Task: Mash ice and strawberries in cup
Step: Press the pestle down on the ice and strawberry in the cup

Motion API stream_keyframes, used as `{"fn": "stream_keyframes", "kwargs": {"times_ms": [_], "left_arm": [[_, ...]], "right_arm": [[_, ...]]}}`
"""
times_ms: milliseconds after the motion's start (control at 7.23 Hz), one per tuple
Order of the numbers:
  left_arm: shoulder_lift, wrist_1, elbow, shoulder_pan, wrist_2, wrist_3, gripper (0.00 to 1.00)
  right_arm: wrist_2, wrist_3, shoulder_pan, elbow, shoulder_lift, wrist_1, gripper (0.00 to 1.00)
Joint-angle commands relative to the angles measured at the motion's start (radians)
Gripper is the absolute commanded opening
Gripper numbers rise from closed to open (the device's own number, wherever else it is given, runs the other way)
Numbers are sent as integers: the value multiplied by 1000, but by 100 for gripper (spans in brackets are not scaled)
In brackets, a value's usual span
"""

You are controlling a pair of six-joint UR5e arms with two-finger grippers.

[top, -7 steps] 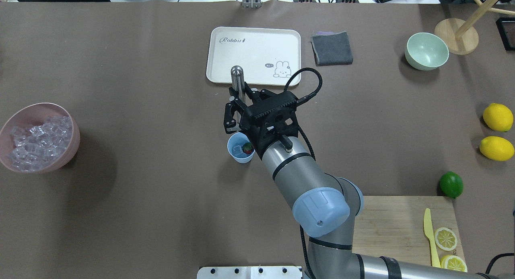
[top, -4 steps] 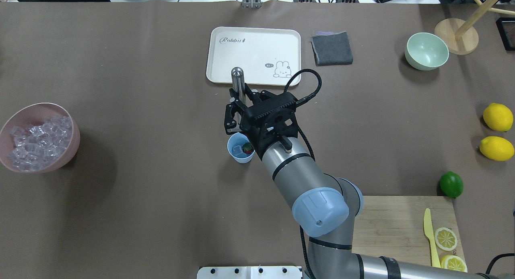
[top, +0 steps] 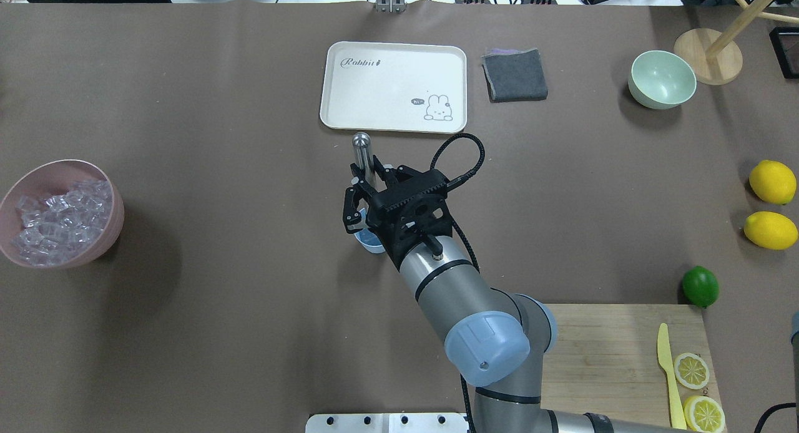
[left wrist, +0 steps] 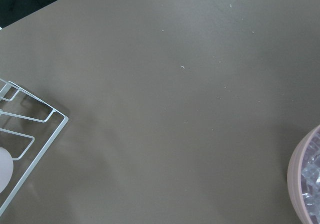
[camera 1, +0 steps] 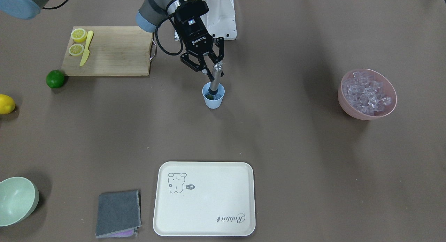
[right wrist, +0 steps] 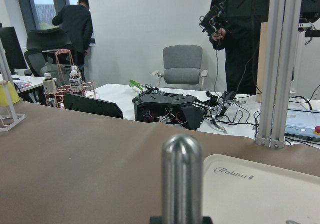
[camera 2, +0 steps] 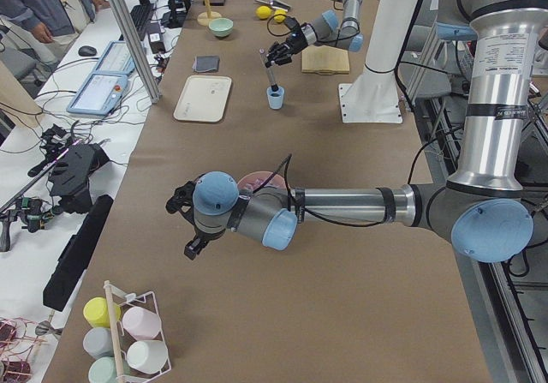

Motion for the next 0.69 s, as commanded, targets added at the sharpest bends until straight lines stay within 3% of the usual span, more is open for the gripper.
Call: {"fn": "stream_keyframes", "kwargs": {"times_ms": [0, 553], "left_arm": [[2, 0, -5, 0, 1, -1, 97], [6, 0, 2, 0, 1, 0, 97]], "right_arm": [[-3, 2, -13, -13, -4, 5, 0], [-6, 1, -19, -32, -1, 6, 0]]}}
